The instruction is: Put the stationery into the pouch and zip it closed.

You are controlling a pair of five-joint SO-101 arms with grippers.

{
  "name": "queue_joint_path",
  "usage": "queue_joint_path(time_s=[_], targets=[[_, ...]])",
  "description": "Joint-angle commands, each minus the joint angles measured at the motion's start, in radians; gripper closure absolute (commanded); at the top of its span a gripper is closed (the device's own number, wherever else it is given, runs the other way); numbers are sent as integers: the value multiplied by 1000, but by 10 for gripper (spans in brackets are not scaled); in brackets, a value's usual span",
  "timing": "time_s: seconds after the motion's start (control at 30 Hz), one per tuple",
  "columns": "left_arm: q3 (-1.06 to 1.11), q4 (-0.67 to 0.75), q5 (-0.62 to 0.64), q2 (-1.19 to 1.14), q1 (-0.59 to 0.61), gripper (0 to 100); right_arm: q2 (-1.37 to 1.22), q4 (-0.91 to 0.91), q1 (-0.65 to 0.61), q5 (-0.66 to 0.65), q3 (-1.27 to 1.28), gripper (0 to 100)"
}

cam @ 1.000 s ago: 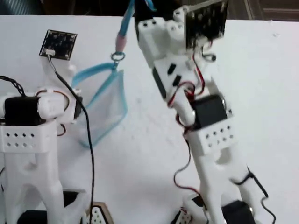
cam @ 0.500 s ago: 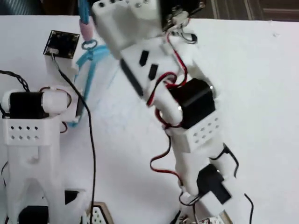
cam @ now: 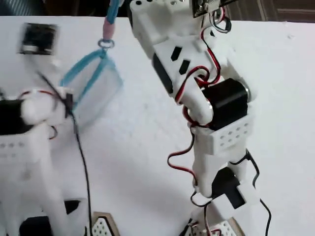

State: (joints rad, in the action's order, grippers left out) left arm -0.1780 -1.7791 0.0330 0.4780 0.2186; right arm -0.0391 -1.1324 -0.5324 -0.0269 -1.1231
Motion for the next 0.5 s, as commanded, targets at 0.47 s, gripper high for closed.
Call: queue_joint_path(time_s=[0.47], targets=[[-390, -5, 137, 90, 124, 691, 8, -171, -81, 6, 152, 982]])
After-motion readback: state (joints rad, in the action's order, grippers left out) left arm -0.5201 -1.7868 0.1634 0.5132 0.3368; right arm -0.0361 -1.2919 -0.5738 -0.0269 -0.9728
